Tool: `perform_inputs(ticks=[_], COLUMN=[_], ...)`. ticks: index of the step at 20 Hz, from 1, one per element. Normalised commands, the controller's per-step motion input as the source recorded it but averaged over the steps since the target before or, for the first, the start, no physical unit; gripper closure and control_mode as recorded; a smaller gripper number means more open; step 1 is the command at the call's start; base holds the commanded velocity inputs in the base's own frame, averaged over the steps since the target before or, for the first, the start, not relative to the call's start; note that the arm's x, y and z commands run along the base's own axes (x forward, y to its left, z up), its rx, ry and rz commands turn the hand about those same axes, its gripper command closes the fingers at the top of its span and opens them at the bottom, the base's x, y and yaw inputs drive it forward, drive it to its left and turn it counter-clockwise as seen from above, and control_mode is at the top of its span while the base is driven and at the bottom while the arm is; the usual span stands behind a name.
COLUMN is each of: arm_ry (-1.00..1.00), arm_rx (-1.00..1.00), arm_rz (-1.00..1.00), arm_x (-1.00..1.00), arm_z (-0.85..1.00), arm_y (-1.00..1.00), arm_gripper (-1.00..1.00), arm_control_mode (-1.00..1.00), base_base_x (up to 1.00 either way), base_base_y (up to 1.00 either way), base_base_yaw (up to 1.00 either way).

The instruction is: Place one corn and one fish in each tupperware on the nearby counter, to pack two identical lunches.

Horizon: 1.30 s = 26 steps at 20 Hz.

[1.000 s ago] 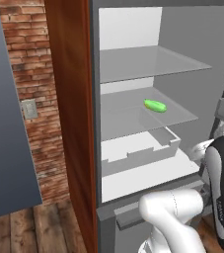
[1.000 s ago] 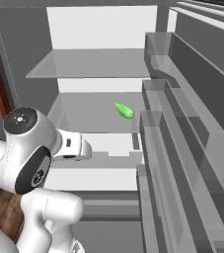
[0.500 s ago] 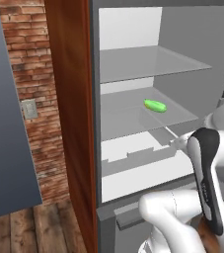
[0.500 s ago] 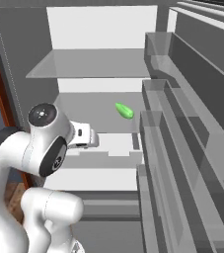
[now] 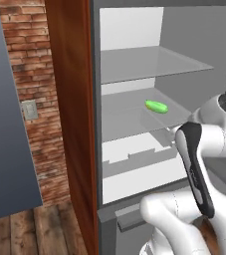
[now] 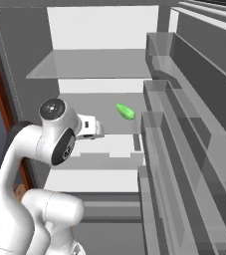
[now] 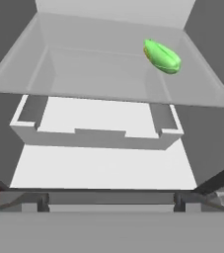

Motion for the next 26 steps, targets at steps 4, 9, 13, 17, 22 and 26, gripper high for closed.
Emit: perform_inputs(ticks=[4,9,13,17,22,26], arm_ry=[-0.08,-0.12,-0.05,0.0,0.0,0.0], arm_rx=[-0.02,0.0,0.0,0.0,0.0,0.0], arm_rz=[0.01,0.02,0.01,0.0,0.01,0.01], arm_x=[0.45,0.36,0.41,0.45,0.48,0.4], arm_z=[-0.03,-0.19,-0.03,0.0,0.0,0.0], arm_y=[-0.13,-0.18,-0.16,-0.14,-0.01,-0.01], arm_gripper=[-1.0,-1.0,-1.0,-1.0,-1.0,-1.0], arm_control_mode=[-1.0,-1.0,-1.0,-1.0,-1.0,-1.0], base_base_x=[0.0,0.0,0.0,0.0,0.0,0.0], base_base_y=[0.0,0.0,0.0,0.0,0.0,0.0], base_base_yaw=[0.0,0.0,0.0,0.0,0.0,0.0])
